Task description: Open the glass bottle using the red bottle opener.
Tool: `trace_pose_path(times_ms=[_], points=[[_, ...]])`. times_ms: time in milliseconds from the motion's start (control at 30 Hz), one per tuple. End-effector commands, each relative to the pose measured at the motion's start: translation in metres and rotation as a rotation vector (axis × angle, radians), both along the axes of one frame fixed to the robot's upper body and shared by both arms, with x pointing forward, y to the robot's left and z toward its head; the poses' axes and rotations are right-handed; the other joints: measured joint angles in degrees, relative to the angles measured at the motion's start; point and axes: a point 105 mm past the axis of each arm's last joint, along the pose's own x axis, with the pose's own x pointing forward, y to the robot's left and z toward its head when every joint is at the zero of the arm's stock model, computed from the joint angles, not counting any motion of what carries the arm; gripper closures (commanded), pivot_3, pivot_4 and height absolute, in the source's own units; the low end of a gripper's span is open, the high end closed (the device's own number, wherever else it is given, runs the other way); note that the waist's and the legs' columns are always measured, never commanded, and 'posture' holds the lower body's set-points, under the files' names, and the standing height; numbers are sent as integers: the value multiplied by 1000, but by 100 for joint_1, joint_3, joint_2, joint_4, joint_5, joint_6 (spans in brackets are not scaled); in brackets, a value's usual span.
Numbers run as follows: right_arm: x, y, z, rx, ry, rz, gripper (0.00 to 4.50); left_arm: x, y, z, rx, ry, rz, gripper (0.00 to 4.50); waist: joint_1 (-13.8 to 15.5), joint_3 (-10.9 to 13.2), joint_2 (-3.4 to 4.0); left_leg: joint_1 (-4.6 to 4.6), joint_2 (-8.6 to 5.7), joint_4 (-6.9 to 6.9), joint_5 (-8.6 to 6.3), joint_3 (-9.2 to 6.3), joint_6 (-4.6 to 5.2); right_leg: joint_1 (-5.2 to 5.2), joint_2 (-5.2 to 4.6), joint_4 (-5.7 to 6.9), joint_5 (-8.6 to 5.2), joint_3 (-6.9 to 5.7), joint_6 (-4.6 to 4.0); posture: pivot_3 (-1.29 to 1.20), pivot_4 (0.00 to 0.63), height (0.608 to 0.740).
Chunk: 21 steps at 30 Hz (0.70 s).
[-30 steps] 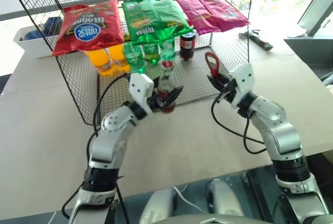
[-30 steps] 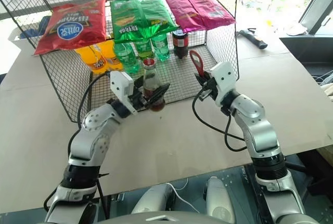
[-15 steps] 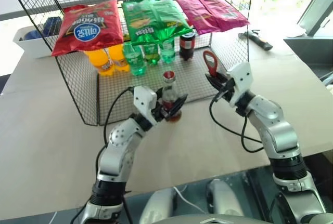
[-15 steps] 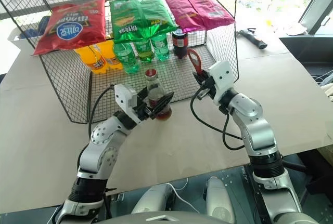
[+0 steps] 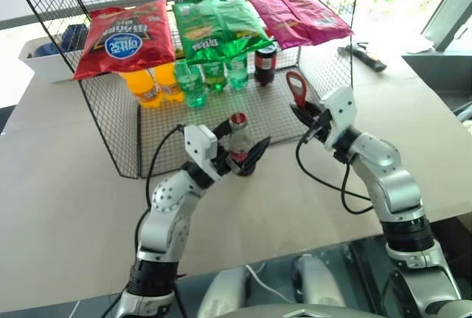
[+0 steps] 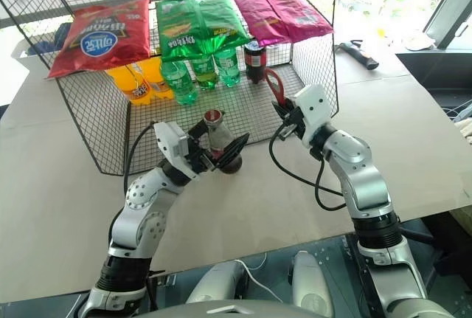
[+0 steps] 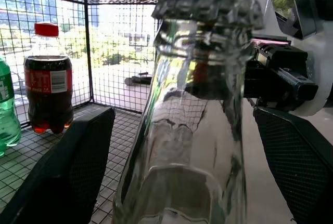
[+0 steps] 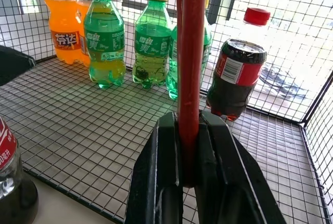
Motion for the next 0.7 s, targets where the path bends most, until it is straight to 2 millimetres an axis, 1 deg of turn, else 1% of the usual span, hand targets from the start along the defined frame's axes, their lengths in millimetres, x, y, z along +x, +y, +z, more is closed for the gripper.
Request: trace_pose_path(times_ms=[33,400,633,700], points=[[-4,3,16,16,-67,22,4500,-7,-3,17,-32,-69,-24,101,0,0,0,0,0,0,0,0,0,0,0,0,0,0,0,0,150,739],[-5,5,15,11,-64,29,4500,-5,2,20,-42,-87,0,101,0,0,0,0,-1,0,0,0,0,0,0,0,0,0,0,0,150,739],[-5,7,16,7,-69,38,4500,-4,6,16,-13,-99,28,101,0,0,0,0,-1,0,0,0,0,0,0,0,0,0,0,0,150,739],[-6,10,16,-5,-74,49,4500,-4,7,14,-7,-98,30,618,0,0,0,0,-1,0,0,1,0,0,0,0,0,0,0,0,150,739]])
